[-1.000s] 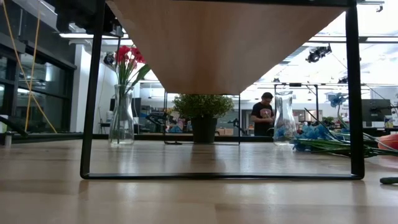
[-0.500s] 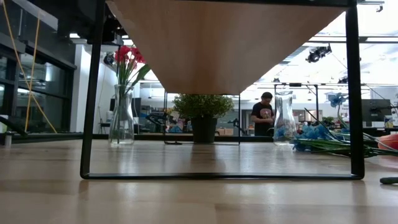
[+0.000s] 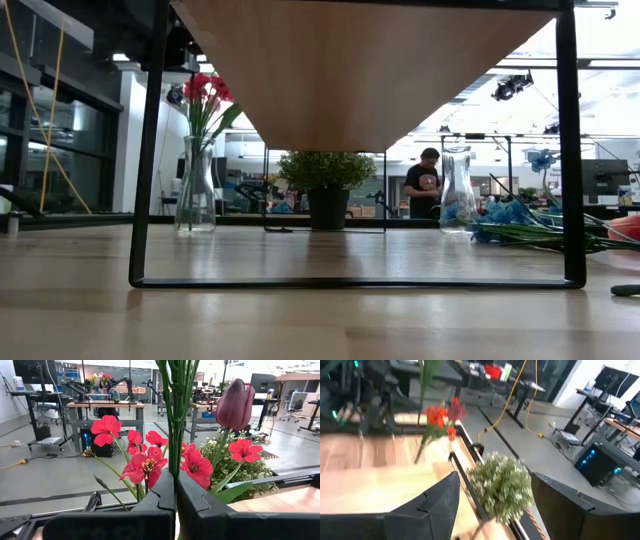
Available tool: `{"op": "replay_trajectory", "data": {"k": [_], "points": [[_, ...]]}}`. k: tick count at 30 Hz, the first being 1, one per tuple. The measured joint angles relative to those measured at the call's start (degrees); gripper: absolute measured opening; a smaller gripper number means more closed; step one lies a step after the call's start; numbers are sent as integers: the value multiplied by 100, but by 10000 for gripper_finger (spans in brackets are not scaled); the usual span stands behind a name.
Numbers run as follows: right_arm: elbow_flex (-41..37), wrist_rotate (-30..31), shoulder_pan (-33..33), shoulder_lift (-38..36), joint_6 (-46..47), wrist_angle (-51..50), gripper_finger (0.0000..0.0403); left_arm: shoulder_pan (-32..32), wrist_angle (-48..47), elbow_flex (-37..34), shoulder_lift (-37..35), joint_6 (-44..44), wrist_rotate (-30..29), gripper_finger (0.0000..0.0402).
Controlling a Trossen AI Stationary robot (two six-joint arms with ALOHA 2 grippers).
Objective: Pick and place flowers into a vace then onto a shelf
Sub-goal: Put the orange flowers into the left transparent vase
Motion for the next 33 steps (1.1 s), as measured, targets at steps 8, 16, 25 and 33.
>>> {"op": "replay_trajectory", "data": {"k": [8,16,25,33], "points": [[0,67,0,0,17,-269,236,0,200,-1,0,-1,-1,32],[0,73,0,0,19,-343,236,0,323,-1,0,-2,-4,32],[0,74,0,0,4,-568,236,0,654,-1,43,21,-17,32],[0,58,-1,0,18,-687,236,2,721,-1,277,-14,-13,32]]}}
